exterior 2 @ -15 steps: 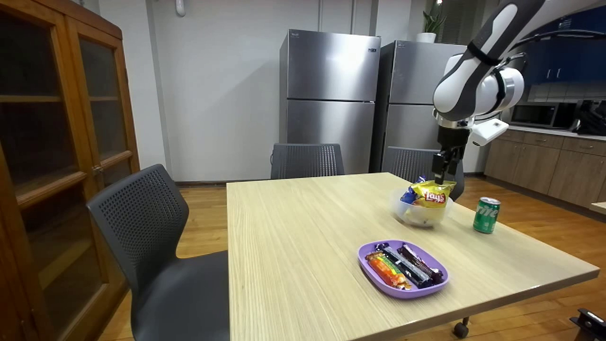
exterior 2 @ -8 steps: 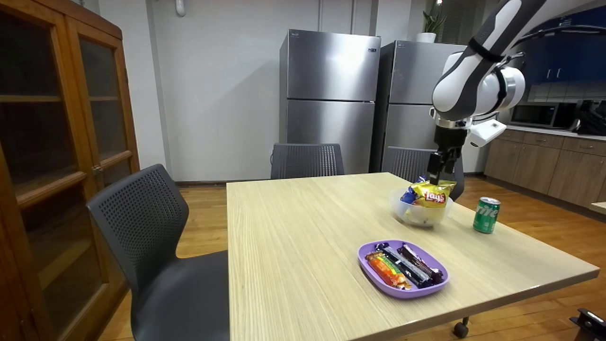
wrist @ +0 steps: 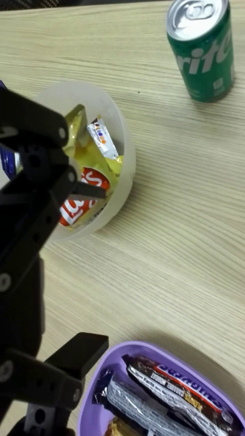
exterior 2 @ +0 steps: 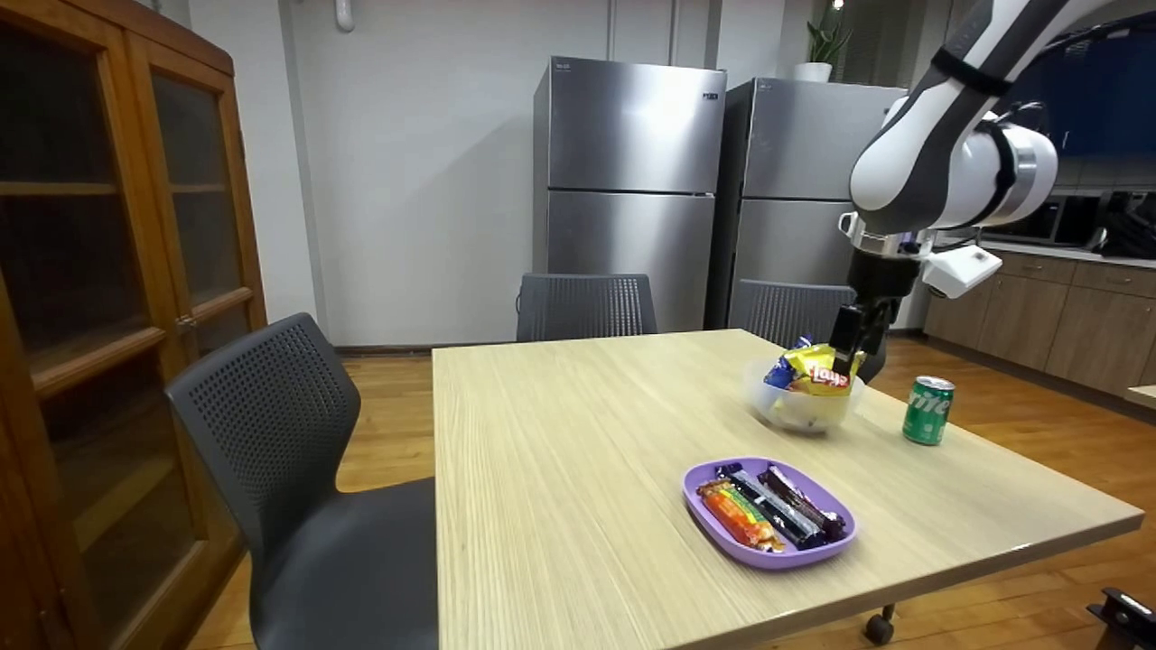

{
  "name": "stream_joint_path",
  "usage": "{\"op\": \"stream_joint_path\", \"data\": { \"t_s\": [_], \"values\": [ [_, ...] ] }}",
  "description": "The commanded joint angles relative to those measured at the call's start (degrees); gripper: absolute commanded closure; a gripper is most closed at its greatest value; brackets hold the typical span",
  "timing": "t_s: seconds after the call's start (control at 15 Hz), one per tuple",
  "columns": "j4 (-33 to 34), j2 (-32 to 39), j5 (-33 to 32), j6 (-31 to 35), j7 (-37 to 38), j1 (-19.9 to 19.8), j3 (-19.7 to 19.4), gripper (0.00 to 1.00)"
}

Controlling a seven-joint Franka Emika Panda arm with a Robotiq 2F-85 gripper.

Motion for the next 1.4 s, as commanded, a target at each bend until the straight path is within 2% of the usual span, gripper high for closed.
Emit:
{"op": "stream_joint_path", "data": {
  "t_s": [0.0,0.4,0.67,0.73,1.0,1.33],
  "values": [
    [-9.54,-7.92,2.54,2.33,-1.36,-0.41,0.29,0.00],
    [-21.32,-15.99,10.53,4.20,-2.91,1.43,-1.37,0.00],
    [-26.86,-19.29,17.98,5.67,-6.15,4.78,-3.91,0.00],
    [-23.20,-16.27,20.72,4.50,-7.70,4.03,-2.77,0.00],
    [-23.16,-16.01,24.87,4.64,-8.70,4.73,-2.63,0.00],
    [-23.06,-15.49,23.40,4.59,-6.71,4.44,-2.62,0.00]
  ]
}}
